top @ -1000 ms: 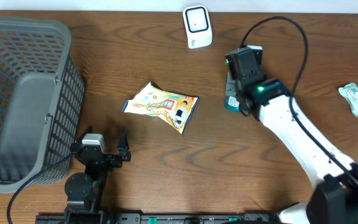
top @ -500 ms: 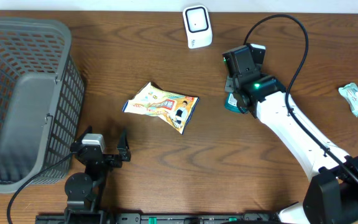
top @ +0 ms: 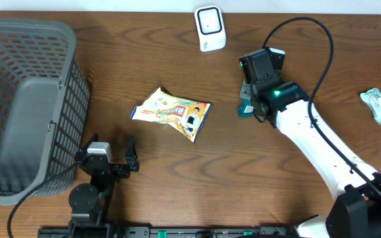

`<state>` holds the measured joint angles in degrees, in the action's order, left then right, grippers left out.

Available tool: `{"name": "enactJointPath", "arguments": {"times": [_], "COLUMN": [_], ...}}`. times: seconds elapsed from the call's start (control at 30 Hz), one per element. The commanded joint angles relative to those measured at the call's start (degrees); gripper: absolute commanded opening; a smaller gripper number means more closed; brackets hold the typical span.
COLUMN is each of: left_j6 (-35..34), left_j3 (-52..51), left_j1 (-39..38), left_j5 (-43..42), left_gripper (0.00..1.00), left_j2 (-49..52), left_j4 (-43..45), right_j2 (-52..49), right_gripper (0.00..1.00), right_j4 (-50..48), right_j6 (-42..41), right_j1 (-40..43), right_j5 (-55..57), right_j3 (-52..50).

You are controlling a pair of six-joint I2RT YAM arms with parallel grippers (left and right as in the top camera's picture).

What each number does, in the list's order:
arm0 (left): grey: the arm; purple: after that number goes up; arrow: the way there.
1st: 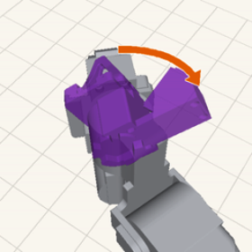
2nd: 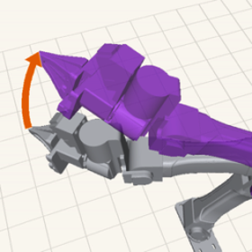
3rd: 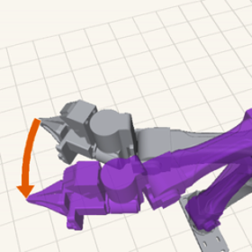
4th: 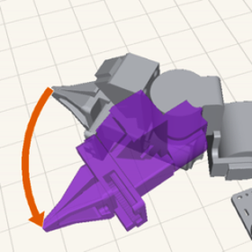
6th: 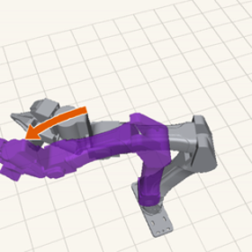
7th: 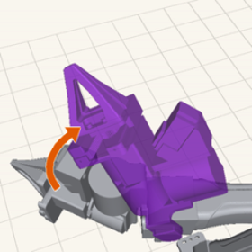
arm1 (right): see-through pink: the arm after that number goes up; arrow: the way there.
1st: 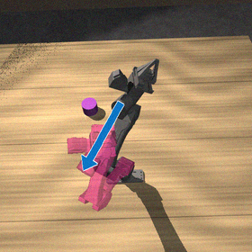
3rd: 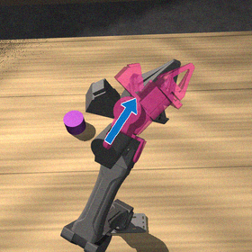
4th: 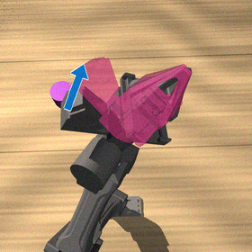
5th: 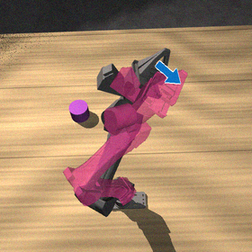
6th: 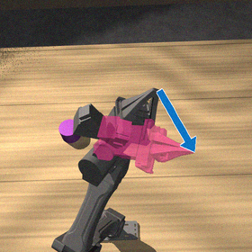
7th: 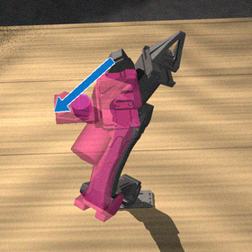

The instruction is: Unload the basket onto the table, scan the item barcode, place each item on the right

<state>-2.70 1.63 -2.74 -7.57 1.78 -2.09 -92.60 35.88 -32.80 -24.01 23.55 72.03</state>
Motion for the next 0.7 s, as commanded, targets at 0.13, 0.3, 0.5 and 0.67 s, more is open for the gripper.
{"name": "enactJointPath", "arguments": {"times": [0.13, 0.3, 0.5, 0.67], "left_j6": [0.76, 0.76, 0.76, 0.76], "left_j3": [-1.40, -1.40, -1.40, -1.40], "left_j1": [-0.20, -0.20, -0.20, -0.20], "left_j5": [-0.57, -0.57, -0.57, -0.57], "left_gripper": [0.98, 0.98, 0.98, 0.98], "left_j2": [0.00, 0.00, 0.00, 0.00], "left_j4": [-1.09, -1.09, -1.09, -1.09], "right_j2": [1.53, 9.01, 18.78, 21.35], "right_gripper": [0.53, 0.75, 0.99, 0.99], "right_j4": [-0.11, 0.63, 1.73, 9.84], "right_j6": [-1.01, 3.61, 15.98, 43.17], "right_j1": [-0.44, -0.42, -0.42, -0.42], "right_j5": [0.13, -0.33, -9.97, -22.67], "right_j3": [-0.35, 0.48, 0.50, 0.48]}}
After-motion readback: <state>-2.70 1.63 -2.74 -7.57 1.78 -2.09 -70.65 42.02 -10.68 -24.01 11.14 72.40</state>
